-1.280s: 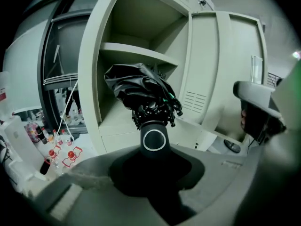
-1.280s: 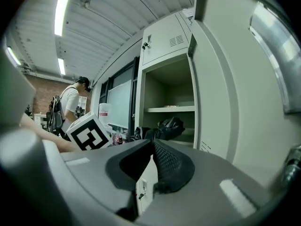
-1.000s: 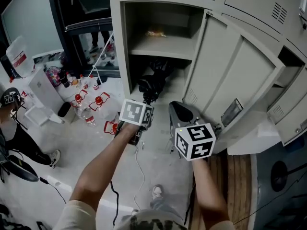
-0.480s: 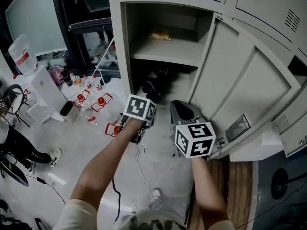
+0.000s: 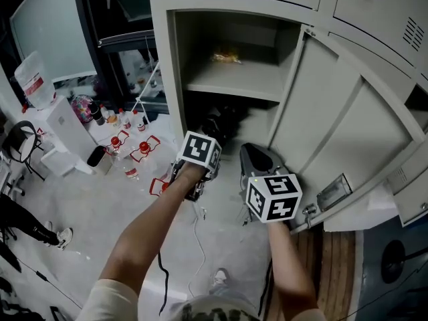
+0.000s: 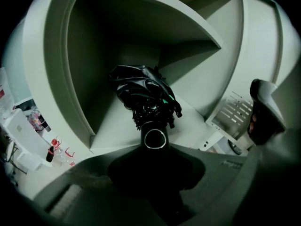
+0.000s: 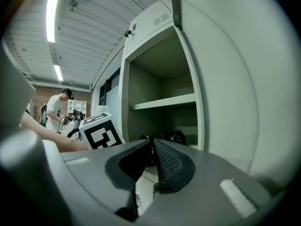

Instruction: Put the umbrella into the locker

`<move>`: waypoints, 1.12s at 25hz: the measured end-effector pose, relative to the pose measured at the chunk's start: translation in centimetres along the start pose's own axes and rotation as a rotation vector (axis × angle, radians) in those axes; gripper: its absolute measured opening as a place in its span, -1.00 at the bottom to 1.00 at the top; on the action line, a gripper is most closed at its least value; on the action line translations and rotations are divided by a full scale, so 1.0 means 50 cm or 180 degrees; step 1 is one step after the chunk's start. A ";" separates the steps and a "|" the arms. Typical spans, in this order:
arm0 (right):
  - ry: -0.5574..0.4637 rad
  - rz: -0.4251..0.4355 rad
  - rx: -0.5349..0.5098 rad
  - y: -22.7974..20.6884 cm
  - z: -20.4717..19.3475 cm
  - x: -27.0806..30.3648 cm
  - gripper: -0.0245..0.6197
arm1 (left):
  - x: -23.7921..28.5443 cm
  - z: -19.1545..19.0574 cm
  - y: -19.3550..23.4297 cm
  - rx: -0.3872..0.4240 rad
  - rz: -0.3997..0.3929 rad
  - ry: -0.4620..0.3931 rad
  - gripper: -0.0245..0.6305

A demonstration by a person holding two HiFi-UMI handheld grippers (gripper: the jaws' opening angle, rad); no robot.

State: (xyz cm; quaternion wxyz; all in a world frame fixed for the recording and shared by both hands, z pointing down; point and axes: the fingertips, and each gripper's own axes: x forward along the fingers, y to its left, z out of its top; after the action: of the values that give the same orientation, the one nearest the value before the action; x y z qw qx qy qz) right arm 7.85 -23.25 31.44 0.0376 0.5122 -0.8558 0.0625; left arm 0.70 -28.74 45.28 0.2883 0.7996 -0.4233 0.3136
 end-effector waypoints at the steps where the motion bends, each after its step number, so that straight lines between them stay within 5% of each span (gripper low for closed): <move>1: 0.0000 0.0008 0.0009 0.000 -0.001 0.003 -0.90 | 0.002 -0.001 -0.001 -0.0003 -0.0011 0.0024 -0.63; 16: 0.0057 0.0041 0.0061 0.002 -0.021 0.010 -0.90 | -0.003 0.004 -0.009 -0.0028 -0.0164 -0.0213 -0.54; 28: 0.0083 0.0219 0.0177 0.017 -0.025 0.028 -0.87 | -0.031 0.016 -0.015 -0.0050 -0.0288 -0.0541 -0.12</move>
State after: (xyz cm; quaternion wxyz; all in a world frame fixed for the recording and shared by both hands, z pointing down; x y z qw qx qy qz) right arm 6.45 -23.92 32.78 0.0322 0.4824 -0.8703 0.0942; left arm 0.85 -28.20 43.49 0.2715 0.8393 -0.4122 0.2280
